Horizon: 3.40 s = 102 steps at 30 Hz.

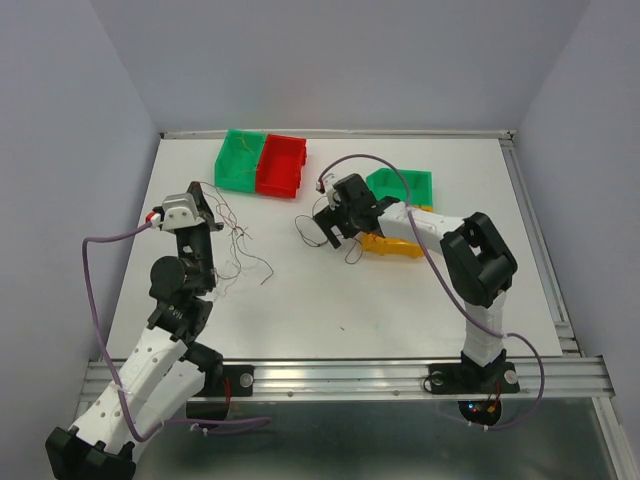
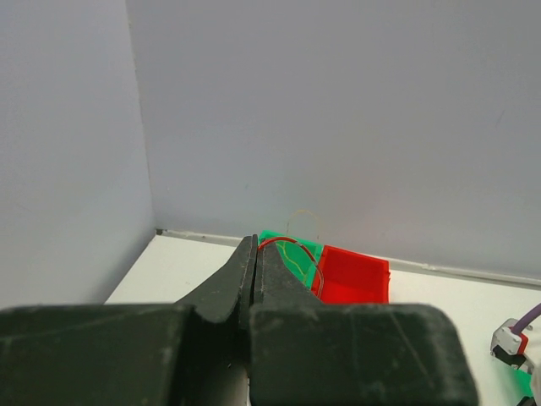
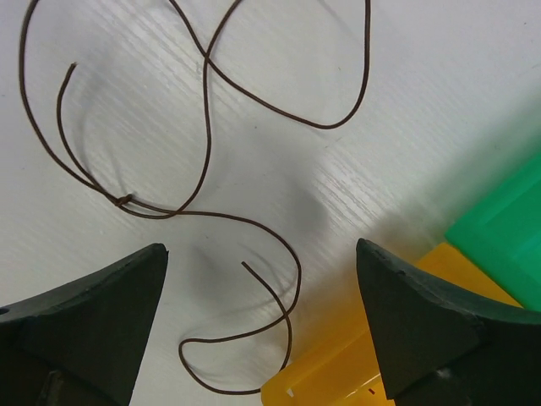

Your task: Untangle the cables

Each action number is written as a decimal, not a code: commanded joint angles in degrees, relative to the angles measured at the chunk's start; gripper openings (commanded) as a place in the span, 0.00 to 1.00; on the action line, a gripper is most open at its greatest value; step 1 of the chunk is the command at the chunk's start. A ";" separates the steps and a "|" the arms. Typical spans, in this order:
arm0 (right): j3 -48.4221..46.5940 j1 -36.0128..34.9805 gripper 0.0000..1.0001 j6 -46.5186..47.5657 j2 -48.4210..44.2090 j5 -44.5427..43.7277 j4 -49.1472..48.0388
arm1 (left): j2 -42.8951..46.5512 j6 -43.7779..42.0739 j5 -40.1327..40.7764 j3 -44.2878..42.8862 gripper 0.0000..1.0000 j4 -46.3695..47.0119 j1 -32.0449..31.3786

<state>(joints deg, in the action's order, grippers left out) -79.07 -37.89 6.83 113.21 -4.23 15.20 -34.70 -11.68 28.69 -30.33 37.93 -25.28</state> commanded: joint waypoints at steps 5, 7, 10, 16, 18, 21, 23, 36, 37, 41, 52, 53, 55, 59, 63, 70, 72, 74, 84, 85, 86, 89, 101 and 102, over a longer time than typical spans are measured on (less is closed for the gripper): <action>1.81 -1.31 0.98 3.54 -3.61 5.98 -2.72 | 0.95 -0.01 -0.65 0.62 0.03 2.85 0.32; 1.81 -2.36 0.99 5.98 -3.43 6.08 -2.72 | 1.04 0.17 -0.83 0.62 0.03 2.85 0.23; 1.37 -3.86 0.98 12.56 -2.47 5.98 -2.72 | 0.95 0.08 -1.18 0.62 0.03 2.76 0.23; -1.17 -3.86 0.92 21.46 -0.01 10.38 -2.72 | 0.95 0.17 -1.62 0.53 0.03 2.58 0.23; -2.58 -3.86 0.90 22.87 0.35 11.34 -2.72 | 1.12 0.17 -1.79 0.53 0.03 2.41 0.23; -3.98 -3.86 0.91 24.37 0.79 13.81 -2.55 | 1.47 0.17 -2.06 0.62 0.03 2.23 0.23; -4.51 -3.86 0.92 24.89 0.96 13.64 -2.28 | 1.82 0.17 -2.06 0.71 0.03 2.23 0.23; -9.69 -0.70 1.00 31.40 4.03 21.98 2.01 | 1.74 0.26 -2.85 0.53 0.03 1.88 0.23; -11.09 -0.09 1.00 32.01 5.60 22.77 4.64 | 1.83 0.26 -2.93 0.62 0.03 1.88 0.23; -17.43 1.85 1.00 33.68 8.78 25.50 9.93 | 1.21 0.26 -2.94 0.44 0.03 1.88 0.23; -36.50 3.35 1.00 36.23 21.70 29.53 27.33 | 1.30 -0.18 -2.50 0.27 0.03 1.62 0.23; -36.94 3.52 1.00 36.41 21.88 31.11 28.21 | 1.56 -0.27 -2.76 0.27 0.03 1.53 0.23; -36.42 3.44 1.00 36.32 21.62 31.65 28.30 | 1.83 -0.18 -2.67 0.35 0.03 1.53 0.23; -34.14 3.44 0.99 36.32 20.48 33.49 28.39 | 2.35 -0.18 -3.11 0.53 0.03 1.53 0.23; -30.54 3.35 0.94 37.20 17.93 36.30 28.74 | 2.27 -0.18 -3.11 0.53 0.03 1.44 0.23; -25.17 3.44 0.94 39.84 14.67 40.00 28.66 | 2.70 -0.01 -3.11 0.36 0.03 1.18 0.23; -25.61 3.44 0.94 39.31 15.02 40.09 28.74 | 2.88 -0.09 -3.20 0.36 0.03 1.00 0.32; -25.35 3.44 0.94 39.14 15.20 40.18 28.66 | 2.79 -0.09 -3.20 0.36 0.03 1.09 0.23; -25.08 -0.52 0.78 30.00 21.08 26.56 26.90 | 3.50 -0.09 -3.29 0.36 0.03 0.65 0.23; -24.91 -0.69 0.76 29.56 21.52 25.94 26.64 | 3.58 -0.09 -3.20 0.36 0.03 0.74 0.32; -24.91 -0.78 0.75 28.34 21.88 25.24 26.37 | 3.58 -0.01 -3.20 0.27 0.03 0.57 0.23; -24.47 -2.01 0.65 26.14 22.41 21.90 25.32 | 3.58 -0.01 -3.29 0.27 0.03 0.48 0.23; -14.80 -7.02 0.20 21.64 18.37 14.07 16.00 | 4.02 -0.01 -3.20 0.27 0.03 0.48 0.23; -14.36 -7.11 0.14 21.73 17.76 15.20 15.65 | 4.02 -0.09 -3.20 0.27 0.03 0.39 0.23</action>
<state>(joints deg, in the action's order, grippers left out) -97.76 -44.03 29.50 127.50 14.44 27.94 -31.33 -11.66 25.87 -30.33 35.88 -25.28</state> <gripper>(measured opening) 0.222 0.055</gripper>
